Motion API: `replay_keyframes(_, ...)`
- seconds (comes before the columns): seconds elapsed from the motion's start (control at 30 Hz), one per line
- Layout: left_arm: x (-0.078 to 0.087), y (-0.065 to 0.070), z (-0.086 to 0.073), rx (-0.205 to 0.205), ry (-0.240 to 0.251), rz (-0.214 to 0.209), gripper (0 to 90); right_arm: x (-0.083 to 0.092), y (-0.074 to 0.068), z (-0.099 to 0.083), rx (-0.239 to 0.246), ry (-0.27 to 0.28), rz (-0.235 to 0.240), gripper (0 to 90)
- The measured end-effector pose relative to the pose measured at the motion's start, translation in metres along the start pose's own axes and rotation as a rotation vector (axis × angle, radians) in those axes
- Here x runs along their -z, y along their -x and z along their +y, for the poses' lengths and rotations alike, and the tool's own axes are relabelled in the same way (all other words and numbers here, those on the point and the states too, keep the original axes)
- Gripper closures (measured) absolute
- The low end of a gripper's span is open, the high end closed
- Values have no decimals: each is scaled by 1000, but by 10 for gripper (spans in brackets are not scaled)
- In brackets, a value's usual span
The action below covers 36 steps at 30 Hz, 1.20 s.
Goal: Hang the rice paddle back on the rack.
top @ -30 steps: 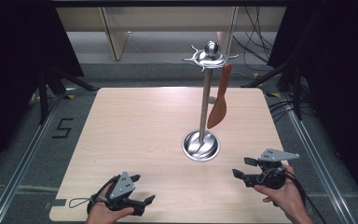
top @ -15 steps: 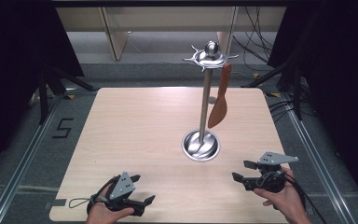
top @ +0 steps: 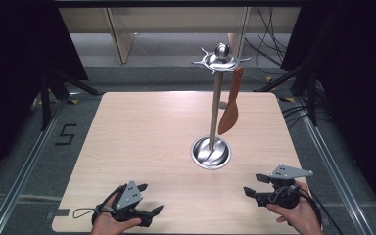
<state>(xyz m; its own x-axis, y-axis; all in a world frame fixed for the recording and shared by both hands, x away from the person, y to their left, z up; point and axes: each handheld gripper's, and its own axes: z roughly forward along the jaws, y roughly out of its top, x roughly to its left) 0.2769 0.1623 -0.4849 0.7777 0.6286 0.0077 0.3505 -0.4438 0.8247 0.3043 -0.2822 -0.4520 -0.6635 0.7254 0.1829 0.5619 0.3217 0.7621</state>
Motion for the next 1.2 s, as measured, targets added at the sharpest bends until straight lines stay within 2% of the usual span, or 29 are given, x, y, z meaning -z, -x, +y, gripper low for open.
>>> replay_keyframes(0.03, -1, 1, 0, 12, 6, -3, 150, 0, 1, -2, 23, 15, -5, 296)
replay_keyframes(0.07, -1, 3, -1, 44, 10, 4, 150, 0, 1, -2, 23, 15, -5, 296)
replay_keyframes(0.13, -1, 2, -1, 35, 8, -2, 150, 2, -3, -4, -11, -6, -4, 296)
replay_keyframes(0.17, -1, 1, -1, 25, -1, -2, 150, 1, -2, -4, 4, 12, -5, 296)
replay_keyframes(0.23, -1, 1, -1, 24, -1, -2, 150, 2, -3, -6, -2, -4, -4, 294)
replay_keyframes(0.27, -1, 2, -1, 23, 2, 2, 150, 3, -1, -6, 38, 11, -22, 294)
replay_keyframes(0.3, -1, 1, -1, 22, -3, -3, 150, 3, -1, -7, 21, 0, 4, 293)
replay_keyframes(0.33, -1, 1, -1, 22, -3, -3, 150, 3, -1, -7, 21, 0, 4, 293)
replay_keyframes(0.4, -1, 2, -1, 27, 2, 1, 150, 4, -5, -9, -19, -11, -7, 292)
replay_keyframes(0.47, -1, 2, -1, 26, 2, 1, 150, 3, -4, -10, 15, 10, -26, 290)
replay_keyframes(0.5, -1, 1, -1, 20, 1, 1, 150, 4, -5, -11, 5, -9, -14, 287)
replay_keyframes(0.57, -1, 2, -1, 27, 4, 3, 150, 5, -6, -11, -3, -13, -10, 285)
replay_keyframes(0.6, -1, 1, -1, 23, -1, 0, 150, 4, -6, -13, 10, -1, -10, 282)
replay_keyframes(0.67, -1, 2, -1, 35, 11, 1, 150, 4, -7, -13, 8, -13, -15, 282)
replay_keyframes(0.7, -1, 2, -1, 35, 9, 1, 150, 4, -8, -14, 9, 0, -19, 281)
replay_keyframes(0.77, -1, 2, -1, 27, 2, 4, 150, 4, -7, -16, 31, -7, -18, 277)
replay_keyframes(0.8, -1, 2, -1, 25, 2, 3, 150, 3, -7, -16, 31, -2, -9, 277)
replay_keyframes(0.9, 0, 2, -1, 25, -1, 0, 150, 5, -10, -17, 26, -8, -20, 276)
replay_keyframes(0.93, 0, 2, -1, 27, -1, 0, 150, 4, -12, -19, 5, -7, -16, 274)
replay_keyframes(0.97, 0, 2, -1, 27, 0, 2, 150, 4, -12, -19, 5, -7, -16, 274)
replay_keyframes(1.0, 0, 2, -1, 24, -2, 5, 150, 4, -9, -18, 55, -2, -20, 272)
replay_keyframes(1.03, 0, 2, -1, 24, -2, 1, 150, 3, -12, -20, 16, -16, -10, 270)
replay_keyframes(1.1, 0, 2, -1, 20, -6, 12, 150, 3, -13, -21, 7, -17, -14, 270)
replay_keyframes(1.13, 0, 2, -1, 20, -4, 11, 150, 4, -11, -21, 35, -18, -20, 267)
replay_keyframes(1.17, 0, 2, -1, 20, -5, 10, 150, 3, -14, -22, 15, -19, -4, 266)
replay_keyframes(1.2, 0, 1, -1, 19, -2, 9, 150, 3, -14, -22, 15, -19, -4, 266)
